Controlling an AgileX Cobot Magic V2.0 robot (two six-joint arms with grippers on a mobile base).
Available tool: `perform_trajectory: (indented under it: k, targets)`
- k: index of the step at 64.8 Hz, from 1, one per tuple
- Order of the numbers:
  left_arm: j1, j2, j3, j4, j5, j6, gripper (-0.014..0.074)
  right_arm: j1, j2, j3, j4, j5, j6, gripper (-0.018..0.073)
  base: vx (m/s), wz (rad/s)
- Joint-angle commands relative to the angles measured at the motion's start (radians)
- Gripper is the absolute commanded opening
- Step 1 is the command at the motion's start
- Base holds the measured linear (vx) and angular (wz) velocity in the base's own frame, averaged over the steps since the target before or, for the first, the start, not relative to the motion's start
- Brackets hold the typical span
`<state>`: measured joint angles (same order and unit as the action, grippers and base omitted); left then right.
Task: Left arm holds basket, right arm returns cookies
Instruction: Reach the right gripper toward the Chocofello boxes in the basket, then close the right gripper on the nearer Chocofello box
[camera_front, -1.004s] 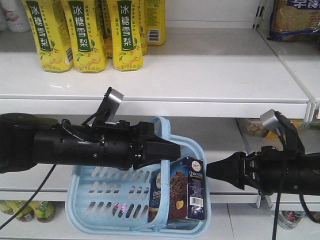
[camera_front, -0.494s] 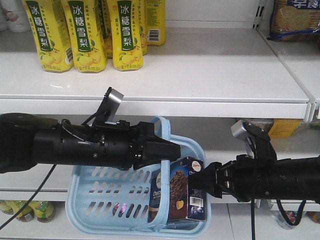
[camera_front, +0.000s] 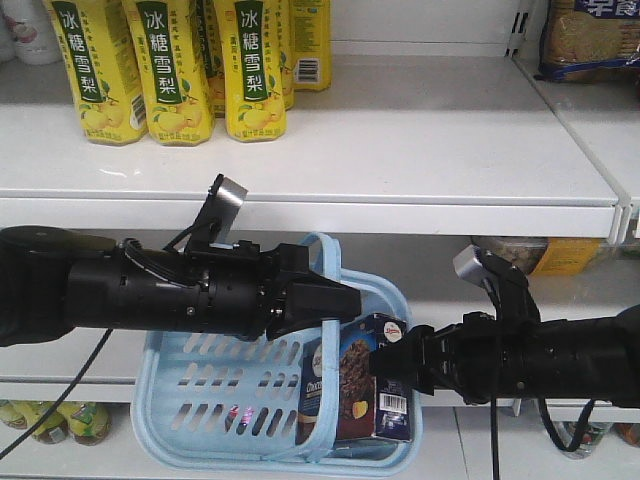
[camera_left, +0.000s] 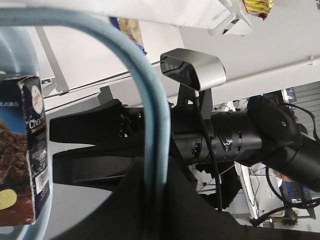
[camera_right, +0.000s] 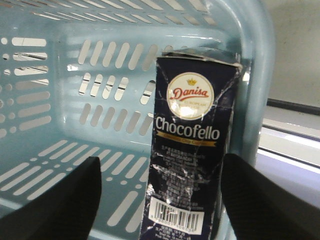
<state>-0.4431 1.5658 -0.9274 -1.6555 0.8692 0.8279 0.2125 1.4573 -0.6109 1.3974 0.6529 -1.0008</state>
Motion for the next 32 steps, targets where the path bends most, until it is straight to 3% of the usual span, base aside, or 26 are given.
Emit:
perform_trajectory:
  k: [1,32]
  targets:
    - [0.006,-0.034,-0.033,-0.097,-0.025,0.016,-0.0003,0.001,-0.024,-0.03,0.043,0.034,-0.018,0.0464,0.0,0.0]
    - [0.006,-0.034,-0.033,-0.097,-0.025,0.016,-0.0003,0.001,-0.024,-0.031,0.052,0.027,-0.041,0.0464,0.0,0.0]
